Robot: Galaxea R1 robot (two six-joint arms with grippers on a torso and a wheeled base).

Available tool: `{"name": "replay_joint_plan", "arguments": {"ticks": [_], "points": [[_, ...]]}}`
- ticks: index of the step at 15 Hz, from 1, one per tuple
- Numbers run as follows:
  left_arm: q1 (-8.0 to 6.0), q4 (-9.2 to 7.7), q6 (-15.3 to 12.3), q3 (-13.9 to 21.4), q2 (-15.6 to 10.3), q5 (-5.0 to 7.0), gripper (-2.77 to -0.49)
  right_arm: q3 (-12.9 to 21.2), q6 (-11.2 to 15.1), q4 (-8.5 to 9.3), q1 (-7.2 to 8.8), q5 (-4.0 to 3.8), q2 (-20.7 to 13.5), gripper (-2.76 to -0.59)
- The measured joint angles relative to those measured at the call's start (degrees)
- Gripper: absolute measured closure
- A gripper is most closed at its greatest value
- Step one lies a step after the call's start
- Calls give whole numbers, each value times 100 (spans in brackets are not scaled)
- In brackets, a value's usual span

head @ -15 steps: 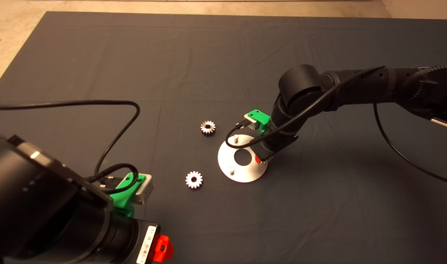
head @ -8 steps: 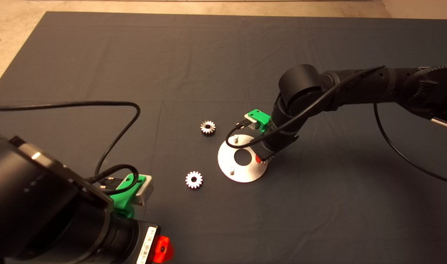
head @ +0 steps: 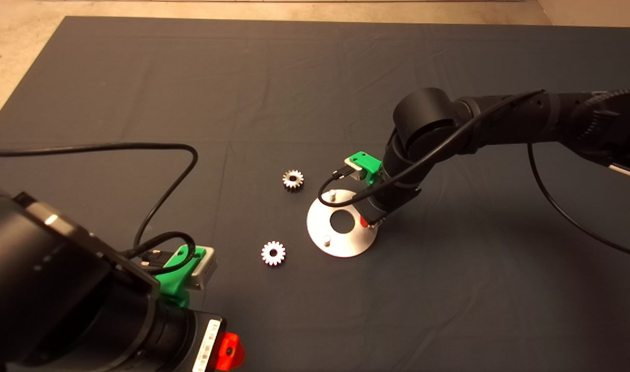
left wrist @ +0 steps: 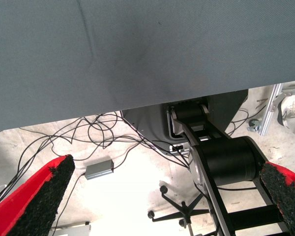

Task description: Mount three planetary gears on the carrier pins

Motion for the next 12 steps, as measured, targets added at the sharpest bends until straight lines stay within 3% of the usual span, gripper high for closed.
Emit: {"name": "replay_joint_plan", "arguments": {"ticks": [12], "points": [[0, 0, 0, 0, 0, 0, -276, 226, 6, -26, 0, 0, 18, -110]]}}
